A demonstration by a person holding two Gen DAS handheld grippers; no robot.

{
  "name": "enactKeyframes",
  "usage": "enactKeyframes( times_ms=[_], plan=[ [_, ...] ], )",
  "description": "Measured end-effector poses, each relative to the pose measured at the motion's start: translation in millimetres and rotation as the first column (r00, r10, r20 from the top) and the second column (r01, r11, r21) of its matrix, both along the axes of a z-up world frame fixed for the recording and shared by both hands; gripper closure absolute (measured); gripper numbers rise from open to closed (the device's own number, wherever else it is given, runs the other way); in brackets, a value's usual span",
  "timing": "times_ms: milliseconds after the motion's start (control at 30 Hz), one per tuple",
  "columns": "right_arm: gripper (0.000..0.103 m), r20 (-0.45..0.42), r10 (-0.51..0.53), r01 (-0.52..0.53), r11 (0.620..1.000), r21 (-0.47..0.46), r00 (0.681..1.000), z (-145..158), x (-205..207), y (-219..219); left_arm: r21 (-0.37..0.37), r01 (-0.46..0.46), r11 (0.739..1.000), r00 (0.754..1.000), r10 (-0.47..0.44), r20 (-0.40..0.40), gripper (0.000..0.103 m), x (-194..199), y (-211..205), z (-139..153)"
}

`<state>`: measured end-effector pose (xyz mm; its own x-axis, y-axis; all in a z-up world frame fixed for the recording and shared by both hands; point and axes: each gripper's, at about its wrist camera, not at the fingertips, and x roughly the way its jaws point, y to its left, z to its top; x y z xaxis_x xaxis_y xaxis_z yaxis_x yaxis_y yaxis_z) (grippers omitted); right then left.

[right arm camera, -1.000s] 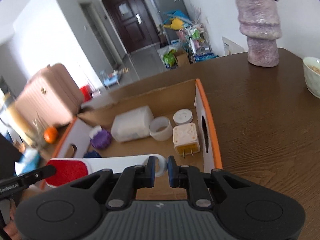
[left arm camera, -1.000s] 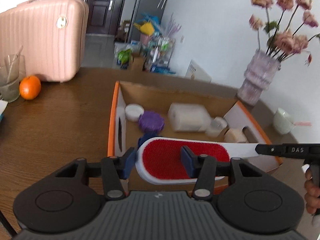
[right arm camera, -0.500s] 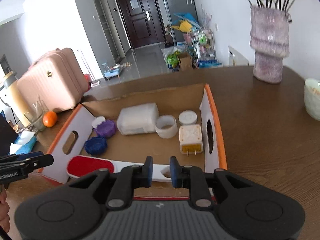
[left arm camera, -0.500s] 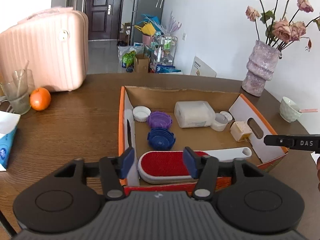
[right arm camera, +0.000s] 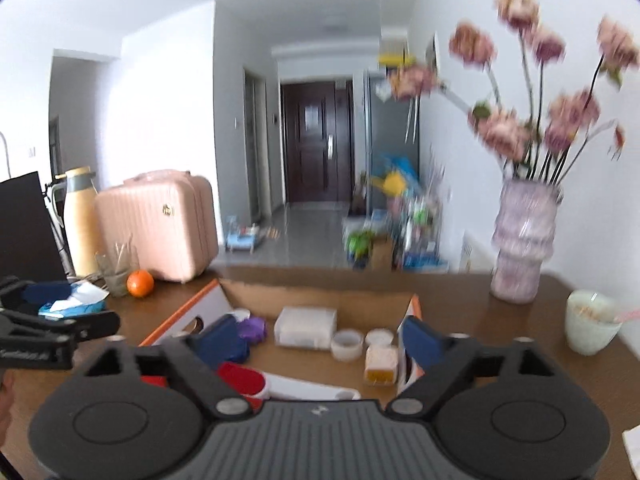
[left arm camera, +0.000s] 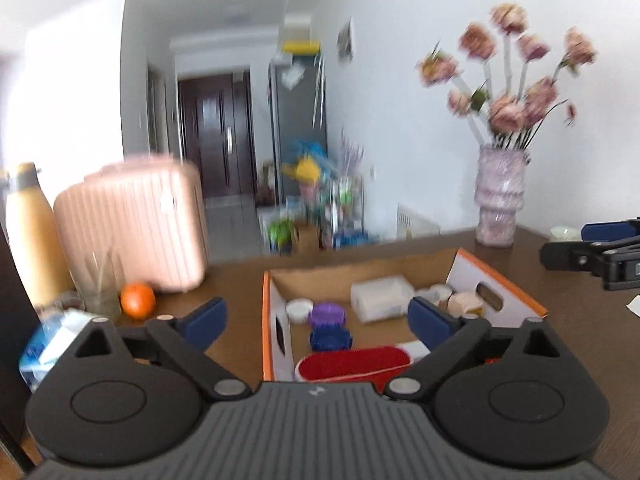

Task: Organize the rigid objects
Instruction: 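Withdraw both tools from the box toward the remaining bottles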

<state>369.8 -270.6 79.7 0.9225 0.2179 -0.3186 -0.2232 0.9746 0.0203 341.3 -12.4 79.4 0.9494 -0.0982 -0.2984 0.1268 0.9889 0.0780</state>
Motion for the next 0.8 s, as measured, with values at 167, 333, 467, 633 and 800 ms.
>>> enactKeyframes(
  times_ms=[167, 333, 467, 633, 800],
  plan=[
    [0.007, 0.042, -0.015, 0.014, 1.000, 0.015, 0.999, -10.2, -29.4, -2.4, -0.021, 0.004, 1.000, 0.997, -0.003, 0.071, 0.000, -35.9, -8.3, -7.2],
    [0.003, 0.060, -0.029, 0.029, 1.000, -0.004, 0.998, -18.2, -52.1, -0.6, -0.031, -0.003, 1.000, 0.998, 0.005, 0.061, 0.000, -57.1, -9.7, -9.7],
    [0.003, 0.066, -0.036, 0.035, 0.999, 0.015, 0.997, -18.4, -69.9, -2.7, -0.034, -0.006, 0.999, 0.997, 0.008, 0.074, 0.000, -74.6, -8.5, -6.0],
    [0.001, 0.087, -0.032, 0.030, 0.999, 0.031, 0.996, -17.9, -99.0, -9.5, -0.052, -0.007, 0.999, 0.996, 0.012, 0.084, 0.000, -98.4, -7.8, -4.9],
    [0.001, 0.056, -0.038, 0.034, 0.997, 0.069, 0.998, -20.4, -136.5, -19.0, -0.074, -0.008, 0.997, 0.996, 0.015, 0.086, 0.000, -136.4, -5.6, -10.6]
  ],
)
